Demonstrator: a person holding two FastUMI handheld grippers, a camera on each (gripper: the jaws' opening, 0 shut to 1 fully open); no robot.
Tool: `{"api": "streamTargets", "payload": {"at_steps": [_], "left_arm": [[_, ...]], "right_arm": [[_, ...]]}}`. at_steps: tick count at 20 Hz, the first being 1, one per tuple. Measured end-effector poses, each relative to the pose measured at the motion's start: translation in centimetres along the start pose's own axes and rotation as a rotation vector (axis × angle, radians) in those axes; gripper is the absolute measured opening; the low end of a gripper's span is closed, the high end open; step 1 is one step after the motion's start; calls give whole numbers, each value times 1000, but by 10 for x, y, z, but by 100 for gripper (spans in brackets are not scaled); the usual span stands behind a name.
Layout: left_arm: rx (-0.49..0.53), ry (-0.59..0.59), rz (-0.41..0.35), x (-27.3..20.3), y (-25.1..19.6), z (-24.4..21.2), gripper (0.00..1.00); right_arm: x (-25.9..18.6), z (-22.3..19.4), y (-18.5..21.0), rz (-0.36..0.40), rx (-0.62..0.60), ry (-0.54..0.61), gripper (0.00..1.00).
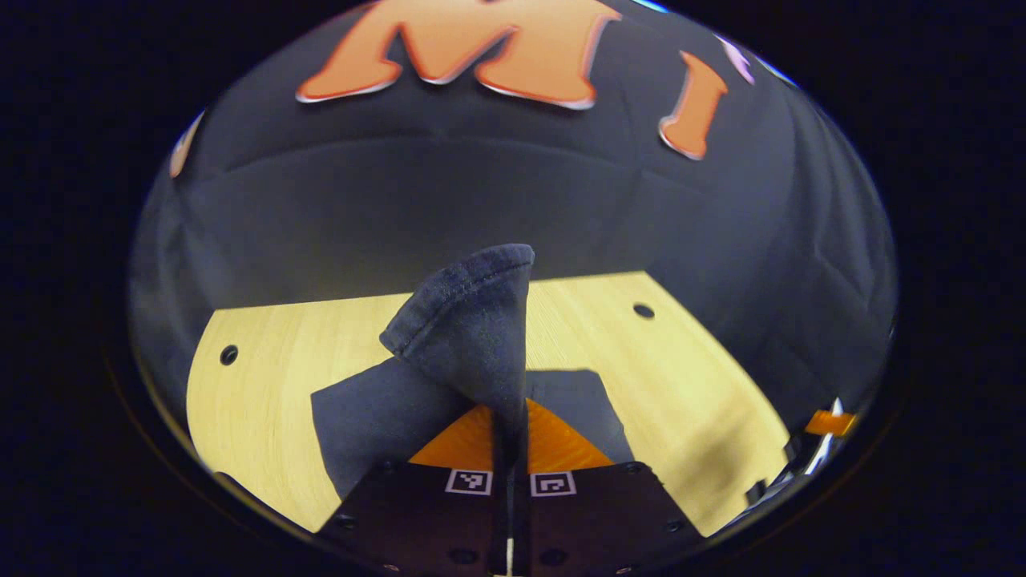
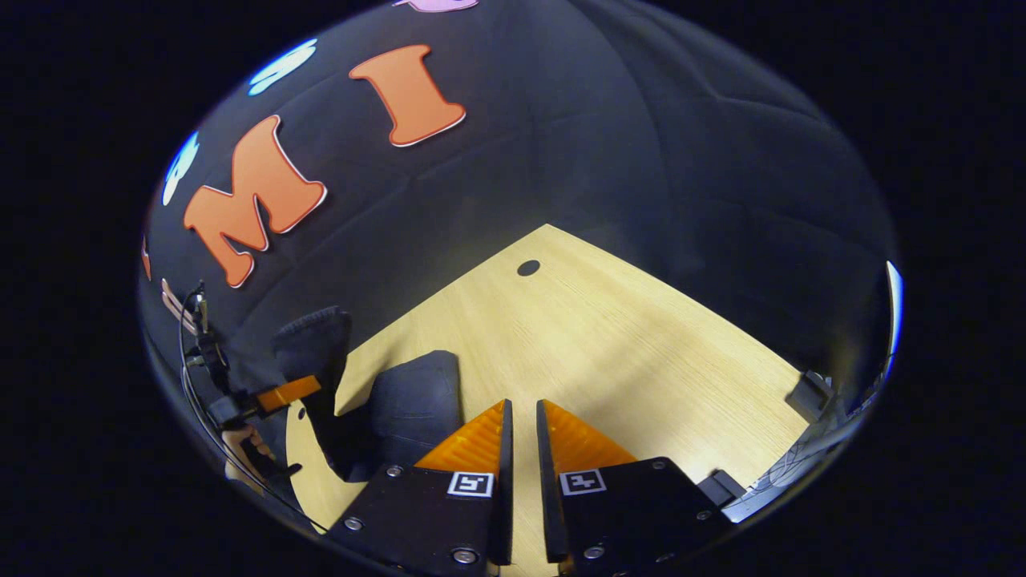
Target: Grasp the waist and the cuffs of the jeans and fold them to make the two legs overlap; first hold the waist and fold one-third of the jeans toward the cuffs, then hold the cuffs and fold the remaining one-third in the same direction to finish folding.
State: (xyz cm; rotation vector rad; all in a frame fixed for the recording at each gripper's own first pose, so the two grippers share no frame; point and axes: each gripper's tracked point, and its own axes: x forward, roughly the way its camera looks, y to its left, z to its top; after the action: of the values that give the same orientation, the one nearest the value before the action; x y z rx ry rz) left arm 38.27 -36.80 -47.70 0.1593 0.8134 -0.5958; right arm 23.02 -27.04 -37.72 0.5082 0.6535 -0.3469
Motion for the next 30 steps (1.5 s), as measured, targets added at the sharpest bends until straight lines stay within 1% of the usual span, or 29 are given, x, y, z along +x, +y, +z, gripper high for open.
{"api": "streamTargets", "payload": {"at_steps": [2, 3, 5, 6, 7, 8, 9, 10, 11, 12, 13, 15, 16, 18, 19, 22, 25, 26, 27, 29, 30], "left_arm": [[124, 57, 20, 22, -26, -31, 3], [169, 87, 34, 34, -36, -46, 3], [211, 139, 54, 50, -49, -72, 3], [219, 170, 46, 55, -54, -84, 3], [209, 199, -1, 58, -68, -94, 5], [206, 218, -44, 58, -83, -98, 18], [208, 217, -79, 60, -98, -98, 45], [221, 214, -80, 58, -109, -96, 72], [250, 205, -64, 56, -116, -91, 99], [262, 188, -74, 53, -120, -91, 99], [251, 163, -99, 47, -125, -82, 100], [197, 104, -149, 25, -135, -62, 99], [169, 66, -157, 10, -134, -49, 99], [120, -25, -139, -31, -115, -19, 99], [96, -74, -122, -54, -101, -4, 100], [19, -230, -48, -124, -47, 31, 99], [-79, -354, 37, -200, 15, 42, 100], [-109, -398, 66, -221, 36, 43, 100], [-135, -433, 96, -237, 56, 41, 99], [-157, -489, 155, -272, 89, 36, 98], [-162, -507, 188, -286, 108, 32, 98]], "right_arm": [[-5, -3, -10, -10, 14, 2, 16], [-8, -3, -14, -16, 15, -1, 17], [-14, -2, -17, -13, 13, -5, 17], [-16, -2, -19, -12, 10, -8, 17], [-20, 1, -19, -8, 3, -12, 17], [-22, 1, -20, -8, -3, -15, 17], [-24, 3, -21, -7, -7, -18, 16], [-27, 4, -21, -7, -5, -21, 16], [-29, 4, -20, -3, -1, -23, 16], [-32, 6, -18, 3, -1, -28, 16], [-34, 8, -18, 6, -12, -39, 17], [-38, 11, -16, 0, -41, -57, 16], [-40, 13, -10, 6, -50, -66, 16], [-44, 16, 4, 28, -70, -90, 16], [-47, 18, 14, 45, -90, -104, 16], [-60, 24, 57, 104, -159, -171, 16], [-83, 29, 119, 226, -170, -253, 16], [-91, 26, 133, 247, -173, -270, 16], [-96, 24, 141, 243, -188, -286, 16], [-101, 23, 155, 236, -238, -340, 16], [-105, 20, 167, 250, -254, -354, 16]]}}
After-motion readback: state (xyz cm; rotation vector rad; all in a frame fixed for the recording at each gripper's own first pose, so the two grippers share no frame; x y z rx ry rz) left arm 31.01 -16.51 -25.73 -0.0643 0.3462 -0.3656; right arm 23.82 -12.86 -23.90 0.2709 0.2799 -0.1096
